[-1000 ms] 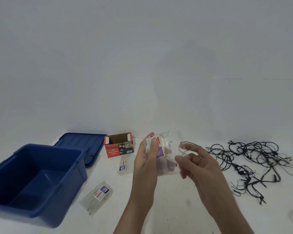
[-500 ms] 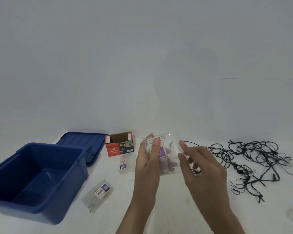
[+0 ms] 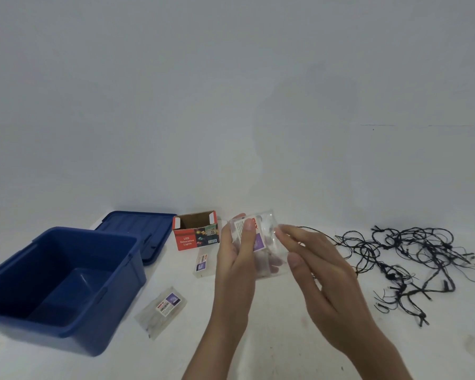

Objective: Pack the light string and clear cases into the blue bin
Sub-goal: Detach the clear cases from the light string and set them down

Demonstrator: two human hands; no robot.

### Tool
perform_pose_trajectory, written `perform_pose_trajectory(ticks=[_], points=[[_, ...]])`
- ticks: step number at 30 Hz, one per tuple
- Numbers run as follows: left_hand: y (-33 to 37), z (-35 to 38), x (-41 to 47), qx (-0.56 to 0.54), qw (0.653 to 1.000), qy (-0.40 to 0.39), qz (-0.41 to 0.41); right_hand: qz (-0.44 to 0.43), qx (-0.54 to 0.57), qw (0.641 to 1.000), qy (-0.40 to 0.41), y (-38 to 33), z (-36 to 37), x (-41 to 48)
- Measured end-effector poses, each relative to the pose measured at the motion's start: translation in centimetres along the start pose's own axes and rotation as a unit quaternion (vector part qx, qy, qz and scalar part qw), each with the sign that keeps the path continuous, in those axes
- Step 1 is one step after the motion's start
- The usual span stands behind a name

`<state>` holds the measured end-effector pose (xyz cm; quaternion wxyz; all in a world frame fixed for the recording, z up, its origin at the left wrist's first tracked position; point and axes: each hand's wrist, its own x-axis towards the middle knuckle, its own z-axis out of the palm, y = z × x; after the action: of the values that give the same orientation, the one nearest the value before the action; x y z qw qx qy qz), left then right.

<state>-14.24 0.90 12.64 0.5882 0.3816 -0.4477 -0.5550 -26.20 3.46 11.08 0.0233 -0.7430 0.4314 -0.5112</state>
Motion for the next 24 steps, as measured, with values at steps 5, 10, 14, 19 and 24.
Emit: perform_pose_trajectory(ticks=[5, 10, 14, 19, 24], points=[[-0.2, -0.2, 0.2, 0.026, 0.999, 0.019, -0.003, 0.031, 0.024, 0.999, -0.014, -1.0, 0.9, -0.7], [-0.3, -1.0, 0.4, -0.029, 0.996, -0.017, -0.084, 0.072, 0.002, 0.996, -0.044, -1.3, 2.1, -0.8], [-0.7, -1.9, 0.3, -0.044, 0.988, -0.084, -0.119, 0.129, 0.023, 0.991, -0.038, -0.6, 2.2, -0.7], [-0.8, -4.6, 0.9, 0.195, 0.963, -0.182, 0.040, 0.158, 0.092, 0.976, -0.117, 1.2, 0.6, -0.3], [-0.6, -6.4, 2.1, 0.385, 0.894, -0.191, 0.124, 0.151, 0.112, 0.971, -0.147, 1.8, 0.7, 0.2]])
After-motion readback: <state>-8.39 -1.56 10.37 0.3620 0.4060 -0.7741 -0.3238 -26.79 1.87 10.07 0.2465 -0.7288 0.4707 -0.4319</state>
